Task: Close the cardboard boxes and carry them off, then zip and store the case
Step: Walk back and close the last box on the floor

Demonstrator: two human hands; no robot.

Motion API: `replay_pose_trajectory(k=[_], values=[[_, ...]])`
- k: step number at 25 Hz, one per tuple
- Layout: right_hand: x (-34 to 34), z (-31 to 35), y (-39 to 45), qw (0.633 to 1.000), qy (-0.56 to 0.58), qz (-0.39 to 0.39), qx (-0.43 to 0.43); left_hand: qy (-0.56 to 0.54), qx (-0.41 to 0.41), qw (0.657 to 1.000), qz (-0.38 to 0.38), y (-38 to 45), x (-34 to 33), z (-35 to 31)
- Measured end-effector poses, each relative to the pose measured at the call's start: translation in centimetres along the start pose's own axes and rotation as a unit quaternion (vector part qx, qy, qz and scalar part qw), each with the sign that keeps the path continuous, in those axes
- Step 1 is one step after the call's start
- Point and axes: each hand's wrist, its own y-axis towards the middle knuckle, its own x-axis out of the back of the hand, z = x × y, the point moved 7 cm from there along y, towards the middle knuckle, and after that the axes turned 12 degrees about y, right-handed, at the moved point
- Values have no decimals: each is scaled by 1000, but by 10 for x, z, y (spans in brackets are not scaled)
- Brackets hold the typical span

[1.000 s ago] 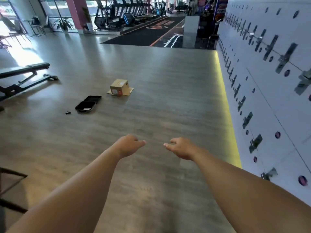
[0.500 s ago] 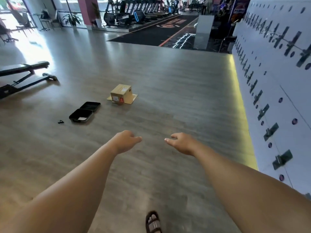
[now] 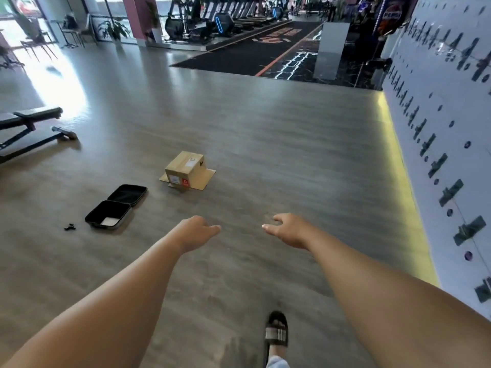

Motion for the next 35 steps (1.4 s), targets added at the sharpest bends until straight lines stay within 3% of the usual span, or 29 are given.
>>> replay_pose_trajectory(k=[9,16,24,29,35], values=[[110,47,282,999,-9,47,21,-40,71,996,-28,236,105,-30],[138,96,476,995,-8,92,40,-56,118,991,-38,399,172,-13],[196,156,686,994,-48,89,37,-105,141,984,-24,597,249,-2],[194,210,806,986,-77,135,59,-113,179,977,-32,693,291,27],[163,280,974,960,-127,226,103,-121,286,949,-56,801,332,85]])
